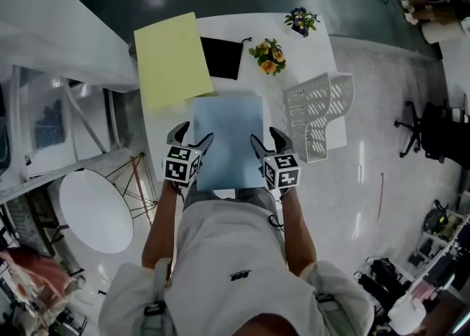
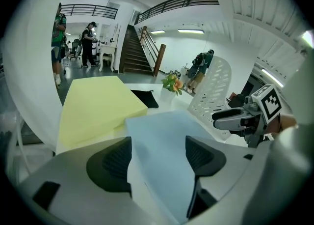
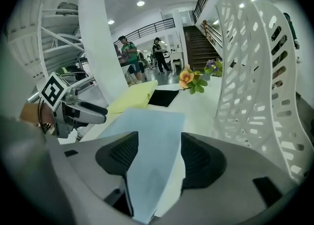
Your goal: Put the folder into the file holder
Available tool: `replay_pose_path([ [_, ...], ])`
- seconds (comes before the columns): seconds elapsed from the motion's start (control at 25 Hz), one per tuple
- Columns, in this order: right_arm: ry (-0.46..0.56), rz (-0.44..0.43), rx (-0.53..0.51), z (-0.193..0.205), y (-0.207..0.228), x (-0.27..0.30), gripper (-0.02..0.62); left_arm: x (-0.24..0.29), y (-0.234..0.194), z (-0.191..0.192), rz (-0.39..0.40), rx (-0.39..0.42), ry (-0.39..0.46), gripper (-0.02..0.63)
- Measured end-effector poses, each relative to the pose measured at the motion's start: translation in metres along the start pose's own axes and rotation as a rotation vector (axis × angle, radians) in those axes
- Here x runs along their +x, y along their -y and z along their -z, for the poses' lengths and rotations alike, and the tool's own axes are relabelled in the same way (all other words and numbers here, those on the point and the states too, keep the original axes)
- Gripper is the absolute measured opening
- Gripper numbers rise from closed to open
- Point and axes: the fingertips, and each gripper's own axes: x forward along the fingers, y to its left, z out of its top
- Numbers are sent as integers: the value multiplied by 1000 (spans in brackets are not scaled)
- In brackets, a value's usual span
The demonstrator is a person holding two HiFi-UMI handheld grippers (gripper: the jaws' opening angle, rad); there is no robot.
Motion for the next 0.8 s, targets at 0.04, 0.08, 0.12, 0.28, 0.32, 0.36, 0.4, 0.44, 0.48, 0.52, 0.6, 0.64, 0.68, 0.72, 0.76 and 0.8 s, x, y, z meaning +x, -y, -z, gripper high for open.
replay_pose_path([
  [0.04,-11,-7,0,2,1,4,256,3,-1,2,0,-6,-7,357],
  [0.08,-23,-14,0,5,2,8,264,6,-3,4,-1,-12,-13,360],
  [0.12,-33,-21,1,7,2,12,270,8,-5,6,-2,-16,-21,365],
  [0.28,-69,-43,15,17,5,25,304,21,-8,16,13,-42,-55,383],
  [0.32,-77,-48,18,19,5,28,311,24,-8,19,23,-51,-65,388],
  [0.36,-84,-53,22,21,6,31,318,27,-7,22,34,-61,-74,391],
  [0.4,-89,-58,26,23,6,33,326,31,-7,24,45,-71,-83,395],
  [0.44,-94,-63,30,24,6,35,331,33,-7,27,53,-81,-92,402],
  [0.48,-97,-68,36,26,5,37,333,35,-7,30,60,-90,-99,407],
  [0.52,-100,-72,42,27,5,39,336,37,-7,32,65,-100,-104,411],
  [0.6,-104,-78,54,29,6,43,341,41,-6,34,79,-115,-109,414],
  [0.64,-105,-81,59,30,6,45,342,42,-5,35,87,-119,-110,414],
  [0.68,-106,-84,64,31,6,47,342,44,-4,36,93,-120,-111,415],
  [0.72,-107,-87,70,32,7,49,342,45,-3,36,99,-120,-112,416],
  [0.76,-107,-91,76,33,7,50,342,46,-2,37,103,-120,-113,414],
  [0.8,-108,-95,82,33,7,52,342,46,-1,37,105,-121,-112,415],
])
